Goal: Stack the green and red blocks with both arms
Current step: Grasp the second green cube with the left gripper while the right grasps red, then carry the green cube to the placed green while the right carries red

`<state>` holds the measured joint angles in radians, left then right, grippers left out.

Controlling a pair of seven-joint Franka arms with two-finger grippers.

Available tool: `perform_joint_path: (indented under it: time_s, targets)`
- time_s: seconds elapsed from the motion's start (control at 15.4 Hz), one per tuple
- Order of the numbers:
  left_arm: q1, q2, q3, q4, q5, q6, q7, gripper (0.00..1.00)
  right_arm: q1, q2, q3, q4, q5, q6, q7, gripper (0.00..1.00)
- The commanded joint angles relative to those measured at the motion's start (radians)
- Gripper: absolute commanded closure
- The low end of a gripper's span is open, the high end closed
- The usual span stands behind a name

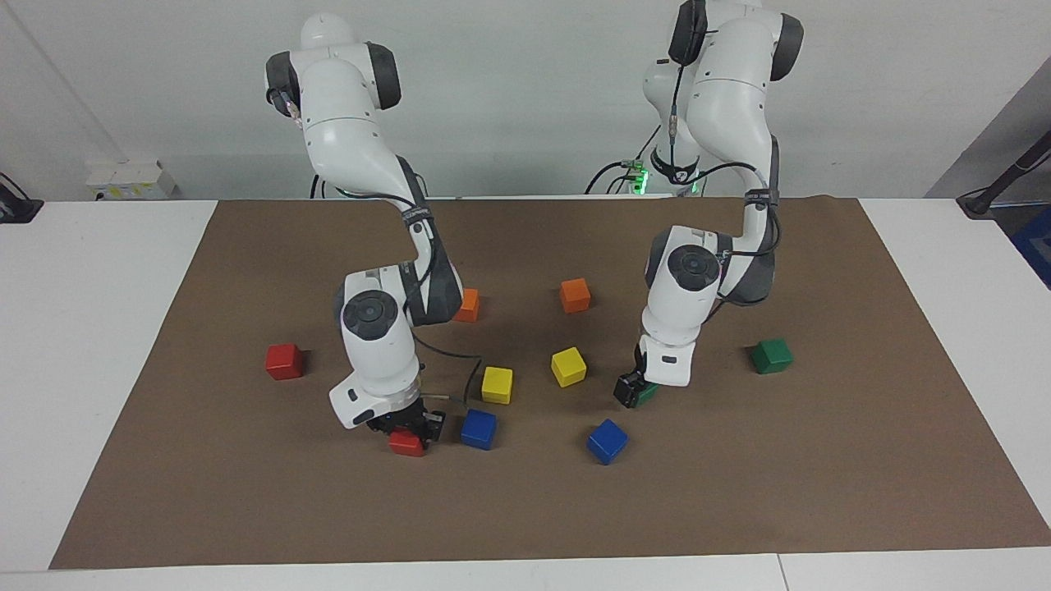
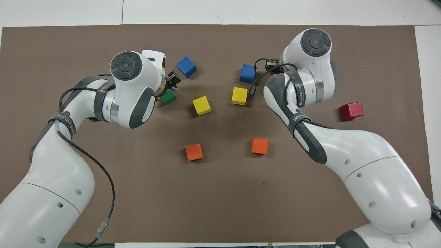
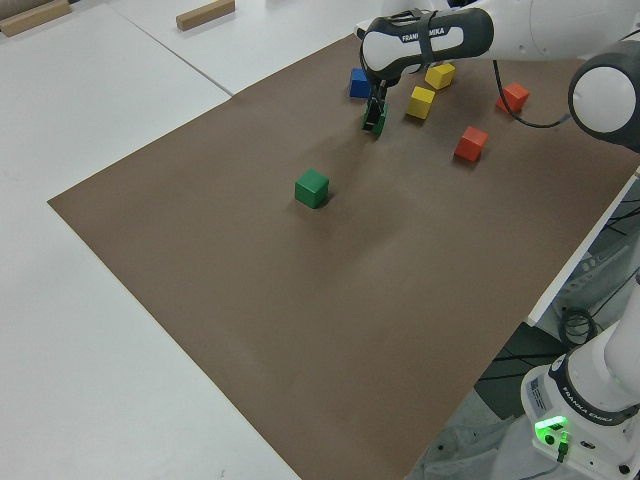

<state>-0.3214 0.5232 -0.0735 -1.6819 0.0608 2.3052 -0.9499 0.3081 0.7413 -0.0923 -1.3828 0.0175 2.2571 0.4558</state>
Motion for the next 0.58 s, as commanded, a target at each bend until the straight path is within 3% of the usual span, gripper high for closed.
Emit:
perform_joint_path:
  time_s: [0.0,0.2,0.26,0.33,0.39,0.52]
  targets:
    - [-0.028,-0.043,0.014,-0.062,0.043,0.023,-0.056,0.23,-0.009,-0.031,0.003,-0.005,-0.005,-0.028,0.001,1.0]
    - [-0.036,-0.045,0.014,-0.064,0.077,0.023,-0.107,0.23,-0.044,-0.124,0.0,-0.068,-0.01,-0.094,-0.144,1.0]
    - [-0.042,-0.045,0.015,-0.07,0.082,0.022,-0.118,0.39,-0.072,-0.188,0.002,-0.132,-0.01,-0.099,-0.211,1.0]
    - [-0.042,-0.046,0.015,-0.07,0.082,0.014,-0.122,0.79,-0.101,-0.262,0.002,-0.219,-0.01,-0.097,-0.291,1.0]
    - [-0.042,-0.048,0.018,-0.065,0.082,-0.013,-0.122,1.0,-0.127,-0.34,0.002,-0.325,-0.01,-0.082,-0.389,1.0]
    - [-0.033,-0.055,0.024,0.006,0.153,-0.177,-0.107,1.0,-0.2,-0.452,0.003,-0.483,-0.007,-0.03,-0.498,1.0]
